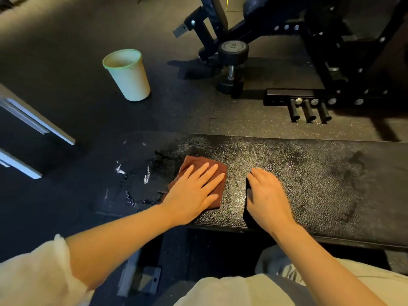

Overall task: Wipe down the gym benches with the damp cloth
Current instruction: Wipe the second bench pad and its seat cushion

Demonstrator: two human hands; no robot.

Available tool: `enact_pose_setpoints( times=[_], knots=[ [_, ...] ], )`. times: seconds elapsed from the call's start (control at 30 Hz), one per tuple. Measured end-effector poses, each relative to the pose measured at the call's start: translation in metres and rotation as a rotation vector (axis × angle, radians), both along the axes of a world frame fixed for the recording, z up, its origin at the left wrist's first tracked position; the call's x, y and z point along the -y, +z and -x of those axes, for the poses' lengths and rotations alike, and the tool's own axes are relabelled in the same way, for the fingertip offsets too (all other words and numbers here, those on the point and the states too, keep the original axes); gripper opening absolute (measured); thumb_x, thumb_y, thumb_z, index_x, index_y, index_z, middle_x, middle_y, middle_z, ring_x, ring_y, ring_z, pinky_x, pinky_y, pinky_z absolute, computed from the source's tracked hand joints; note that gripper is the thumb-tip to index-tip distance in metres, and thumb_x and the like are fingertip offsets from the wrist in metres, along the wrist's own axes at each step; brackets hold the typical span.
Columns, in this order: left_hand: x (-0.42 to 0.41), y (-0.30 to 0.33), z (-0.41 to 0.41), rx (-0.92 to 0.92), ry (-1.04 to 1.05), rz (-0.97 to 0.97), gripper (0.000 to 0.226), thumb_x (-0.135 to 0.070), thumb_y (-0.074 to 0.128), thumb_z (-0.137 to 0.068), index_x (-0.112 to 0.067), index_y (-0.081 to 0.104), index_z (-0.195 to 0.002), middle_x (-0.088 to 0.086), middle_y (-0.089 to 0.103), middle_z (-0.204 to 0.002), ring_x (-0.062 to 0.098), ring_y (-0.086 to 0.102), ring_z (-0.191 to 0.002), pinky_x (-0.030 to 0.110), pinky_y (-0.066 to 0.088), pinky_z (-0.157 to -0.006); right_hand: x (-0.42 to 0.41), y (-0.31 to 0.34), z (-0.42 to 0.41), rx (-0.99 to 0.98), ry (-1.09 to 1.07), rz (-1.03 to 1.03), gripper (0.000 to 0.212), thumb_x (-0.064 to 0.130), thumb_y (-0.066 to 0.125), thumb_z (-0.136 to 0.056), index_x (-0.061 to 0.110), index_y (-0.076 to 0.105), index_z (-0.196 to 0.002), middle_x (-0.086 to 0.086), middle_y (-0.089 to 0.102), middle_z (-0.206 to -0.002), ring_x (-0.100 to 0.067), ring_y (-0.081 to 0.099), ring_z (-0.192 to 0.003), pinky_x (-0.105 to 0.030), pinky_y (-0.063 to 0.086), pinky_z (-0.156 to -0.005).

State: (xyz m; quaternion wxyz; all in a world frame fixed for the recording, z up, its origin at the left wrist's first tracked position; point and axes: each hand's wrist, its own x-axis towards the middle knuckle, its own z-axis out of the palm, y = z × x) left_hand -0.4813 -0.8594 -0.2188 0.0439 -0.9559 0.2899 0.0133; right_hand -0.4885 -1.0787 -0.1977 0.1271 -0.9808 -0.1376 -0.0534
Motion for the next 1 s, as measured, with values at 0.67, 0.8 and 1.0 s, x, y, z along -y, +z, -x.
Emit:
enact_pose_setpoints(
  times=[0.67,0.8,1.0],
  knots=[
    [-0.098,0.009,0.013,0.11,0.475,0.545,0.053,-0.048,0.048,-0.091,-0.016,0.06,-0.13,0.0,0.046,-0.146,0.008,0.029,-0.138,0.041,0.023,-0.118,-0.142,0.002,-0.044,-0.338,0.166,0.159,0.075,0.069,0.009,-0.091,0.03,0.008,-0.154,-0.024,-0.004,-0.159,-0.046,-0.008,-0.144,-0.06,-0.005,-0.113],
    [-0.138,0.023,-0.004,-0.176,0.391,0.384,0.103,-0.082,0.043,-0.073,-0.023,0.018,-0.153,-0.012,-0.001,-0.158,0.006,-0.007,-0.146,0.025,-0.007,-0.117,-0.132,-0.014,-0.055,-0.168,0.415,0.179,0.07,0.062,0.013,-0.089,0.034,0.011,-0.153,-0.003,0.008,-0.16,-0.029,0.004,-0.149,-0.05,-0.003,-0.119],
    [-0.166,0.037,-0.033,-0.384,0.358,0.138,0.123,-0.077,0.064,-0.065,-0.03,-0.012,-0.15,-0.016,-0.026,-0.151,0.001,-0.024,-0.139,0.021,-0.01,-0.113,-0.108,-0.003,-0.094,-0.268,0.097,0.23,0.089,0.073,-0.011,-0.069,0.04,-0.005,-0.151,-0.009,-0.02,-0.159,-0.029,-0.019,-0.146,-0.051,-0.009,-0.118]
  ],
)
